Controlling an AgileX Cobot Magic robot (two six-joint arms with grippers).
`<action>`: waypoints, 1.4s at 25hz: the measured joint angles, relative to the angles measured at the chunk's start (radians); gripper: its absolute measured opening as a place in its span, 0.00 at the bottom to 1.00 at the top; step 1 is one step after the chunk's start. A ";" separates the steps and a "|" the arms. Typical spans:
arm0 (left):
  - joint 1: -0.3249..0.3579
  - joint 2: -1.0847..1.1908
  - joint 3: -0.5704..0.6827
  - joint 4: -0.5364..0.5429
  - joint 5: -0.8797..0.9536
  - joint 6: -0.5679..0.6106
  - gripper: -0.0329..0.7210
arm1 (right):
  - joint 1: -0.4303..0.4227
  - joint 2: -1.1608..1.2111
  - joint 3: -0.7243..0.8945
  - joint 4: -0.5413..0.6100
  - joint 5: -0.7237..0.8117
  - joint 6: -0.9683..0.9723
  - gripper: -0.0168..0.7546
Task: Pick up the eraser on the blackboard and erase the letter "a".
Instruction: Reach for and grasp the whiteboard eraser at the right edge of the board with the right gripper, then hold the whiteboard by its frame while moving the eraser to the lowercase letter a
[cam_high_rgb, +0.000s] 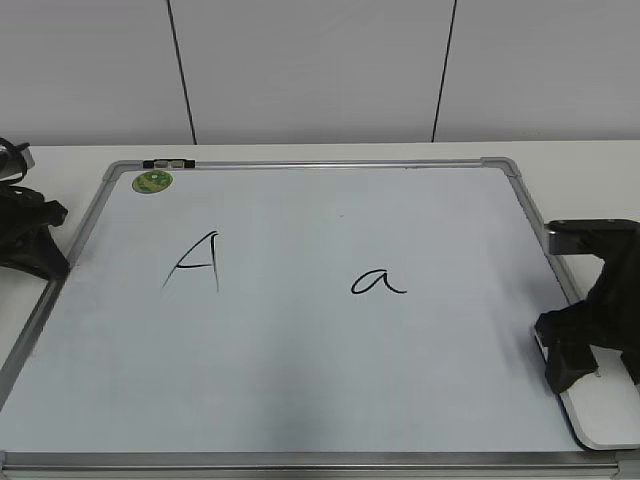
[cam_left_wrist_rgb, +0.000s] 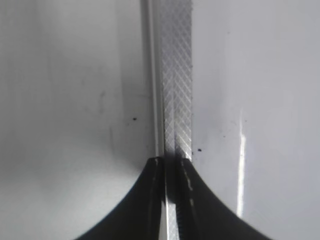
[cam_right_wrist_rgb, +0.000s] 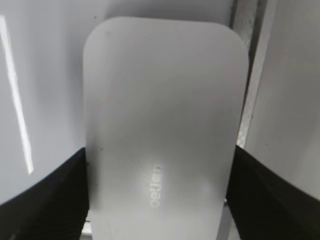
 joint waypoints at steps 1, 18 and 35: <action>0.000 0.000 0.000 0.000 0.000 0.000 0.09 | 0.000 0.004 0.000 0.000 -0.002 0.000 0.78; 0.000 0.000 0.000 0.000 0.001 0.000 0.09 | 0.000 -0.007 0.000 0.006 -0.004 0.000 0.72; 0.000 0.000 0.000 0.000 0.002 0.000 0.09 | 0.125 -0.118 -0.226 0.005 0.209 -0.049 0.72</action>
